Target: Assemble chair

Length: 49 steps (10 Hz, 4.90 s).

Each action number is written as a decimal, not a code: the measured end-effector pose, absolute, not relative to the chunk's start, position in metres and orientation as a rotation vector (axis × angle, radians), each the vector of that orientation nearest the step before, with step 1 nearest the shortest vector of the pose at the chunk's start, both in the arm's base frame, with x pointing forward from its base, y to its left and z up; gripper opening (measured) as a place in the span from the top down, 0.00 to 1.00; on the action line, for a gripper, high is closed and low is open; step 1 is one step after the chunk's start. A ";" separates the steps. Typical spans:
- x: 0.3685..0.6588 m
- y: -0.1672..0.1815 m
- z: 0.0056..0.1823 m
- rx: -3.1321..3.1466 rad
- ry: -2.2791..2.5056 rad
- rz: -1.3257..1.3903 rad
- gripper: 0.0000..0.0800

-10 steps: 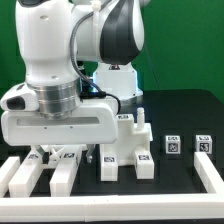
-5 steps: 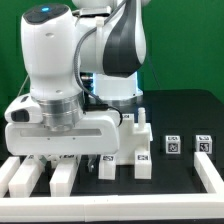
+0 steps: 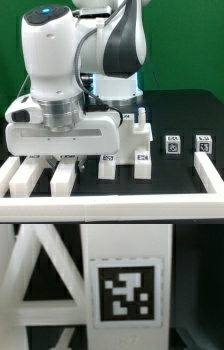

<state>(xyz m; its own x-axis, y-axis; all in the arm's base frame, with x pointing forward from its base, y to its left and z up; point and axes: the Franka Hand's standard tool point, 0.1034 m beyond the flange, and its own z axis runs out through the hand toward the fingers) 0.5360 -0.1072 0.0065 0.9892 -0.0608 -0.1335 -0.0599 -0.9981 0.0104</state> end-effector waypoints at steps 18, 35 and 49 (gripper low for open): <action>0.529 -0.045 0.137 3.185 -0.165 -0.138 0.64; 0.479 0.047 0.120 3.121 -0.112 -0.192 0.64; 0.497 0.019 0.097 3.128 -0.045 -0.170 0.64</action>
Offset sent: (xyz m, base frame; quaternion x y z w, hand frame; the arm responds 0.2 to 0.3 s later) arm 0.0000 0.0000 0.0000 0.0000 0.0000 0.0000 1.0000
